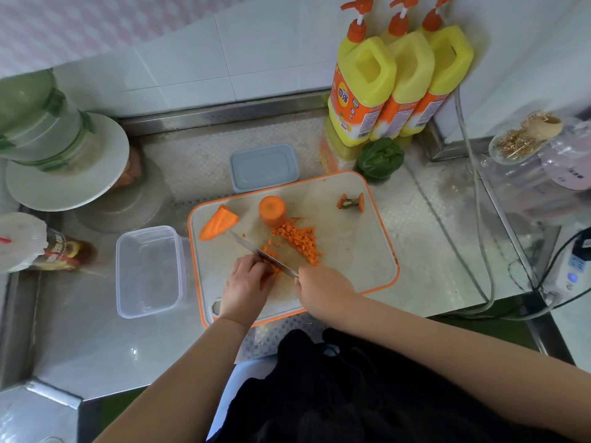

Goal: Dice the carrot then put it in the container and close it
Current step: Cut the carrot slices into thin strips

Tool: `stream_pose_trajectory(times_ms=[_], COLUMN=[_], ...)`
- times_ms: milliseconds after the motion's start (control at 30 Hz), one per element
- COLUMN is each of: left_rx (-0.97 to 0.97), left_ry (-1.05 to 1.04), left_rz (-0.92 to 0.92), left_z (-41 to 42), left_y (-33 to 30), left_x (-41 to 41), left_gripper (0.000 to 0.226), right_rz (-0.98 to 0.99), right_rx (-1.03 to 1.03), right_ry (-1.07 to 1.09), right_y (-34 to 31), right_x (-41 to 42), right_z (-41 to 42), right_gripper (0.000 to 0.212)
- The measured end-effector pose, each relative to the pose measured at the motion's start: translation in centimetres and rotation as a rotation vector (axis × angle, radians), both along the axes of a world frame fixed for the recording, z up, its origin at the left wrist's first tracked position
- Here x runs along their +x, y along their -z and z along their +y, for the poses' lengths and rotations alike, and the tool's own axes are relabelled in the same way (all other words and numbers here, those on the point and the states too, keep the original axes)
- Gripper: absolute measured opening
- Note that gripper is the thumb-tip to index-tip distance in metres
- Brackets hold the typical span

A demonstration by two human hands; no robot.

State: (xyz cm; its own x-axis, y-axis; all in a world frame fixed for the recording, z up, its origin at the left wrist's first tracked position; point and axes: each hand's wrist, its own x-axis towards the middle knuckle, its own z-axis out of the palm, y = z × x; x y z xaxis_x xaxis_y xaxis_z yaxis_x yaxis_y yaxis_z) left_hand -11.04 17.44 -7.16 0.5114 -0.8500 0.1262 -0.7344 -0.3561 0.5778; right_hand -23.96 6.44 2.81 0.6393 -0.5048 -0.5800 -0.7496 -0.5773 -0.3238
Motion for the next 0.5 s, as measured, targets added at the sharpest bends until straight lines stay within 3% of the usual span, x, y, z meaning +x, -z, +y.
stream_pose_trajectory(times_ms=[267, 400, 500], left_rx=[-0.019, -0.029, -0.026], left_ry=[0.028, 0.031, 0.04], left_rz=[-0.003, -0.017, -0.052], left_z=[0.2, 0.1, 0.2], left_y=[0.7, 0.7, 0.8], left_x=[0.3, 0.2, 0.2], left_gripper=[0.01, 0.036, 0.035], right_rz=[0.108, 0.057, 0.028], right_rx=[0.011, 0.037, 0.102], right_ry=[0.019, 0.044, 0.105], right_y=[0.8, 1.8, 2.0], right_x=[1.2, 0.5, 0.5], right_z=[0.4, 0.8, 0.0], right_gripper=[0.019, 0.013, 0.021])
